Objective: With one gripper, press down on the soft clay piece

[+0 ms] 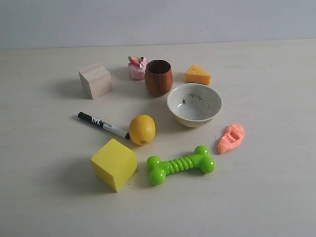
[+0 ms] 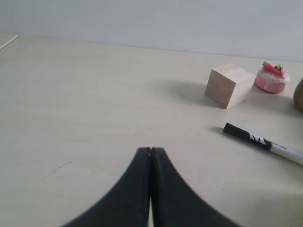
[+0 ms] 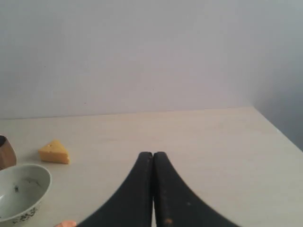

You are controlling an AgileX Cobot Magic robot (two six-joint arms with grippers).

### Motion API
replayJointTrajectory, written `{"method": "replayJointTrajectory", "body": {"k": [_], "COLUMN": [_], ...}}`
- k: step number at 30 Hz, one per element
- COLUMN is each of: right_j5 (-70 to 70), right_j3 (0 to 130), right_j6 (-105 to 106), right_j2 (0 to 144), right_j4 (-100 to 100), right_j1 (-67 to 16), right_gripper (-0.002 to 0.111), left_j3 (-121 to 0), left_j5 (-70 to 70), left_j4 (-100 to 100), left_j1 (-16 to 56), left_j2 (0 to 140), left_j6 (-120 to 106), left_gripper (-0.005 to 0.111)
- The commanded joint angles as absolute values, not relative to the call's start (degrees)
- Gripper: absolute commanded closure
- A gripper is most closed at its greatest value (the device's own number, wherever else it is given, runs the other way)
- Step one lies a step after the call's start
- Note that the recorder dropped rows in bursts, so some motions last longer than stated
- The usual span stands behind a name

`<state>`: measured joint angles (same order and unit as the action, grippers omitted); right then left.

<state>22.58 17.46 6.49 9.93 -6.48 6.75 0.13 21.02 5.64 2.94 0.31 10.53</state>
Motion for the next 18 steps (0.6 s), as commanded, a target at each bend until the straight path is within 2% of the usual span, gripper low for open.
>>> {"method": "replayJointTrajectory", "body": {"k": [1, 8, 18], "right_j5": [17.9, 15.8, 18.8], "right_j3": [10.5, 0.0, 0.0], "right_j6": [0.9, -1.7, -1.3], "right_j2": [6.0, 0.0, 0.0], "right_j4": [-1.4, -1.1, -1.6], "right_j1": [7.1, 7.1, 7.1], "right_gripper": [0.108, 0.108, 0.108], "left_j3": [0.0, 0.0, 0.0], "left_j5": [20.7, 20.7, 20.7], "left_j4": [5.6, 5.6, 5.6], "left_j1": [2.7, 2.7, 2.7], "left_j2": [0.0, 0.0, 0.0], "left_j6": [10.6, 10.6, 10.6], "left_gripper": [0.107, 0.107, 0.107]}}
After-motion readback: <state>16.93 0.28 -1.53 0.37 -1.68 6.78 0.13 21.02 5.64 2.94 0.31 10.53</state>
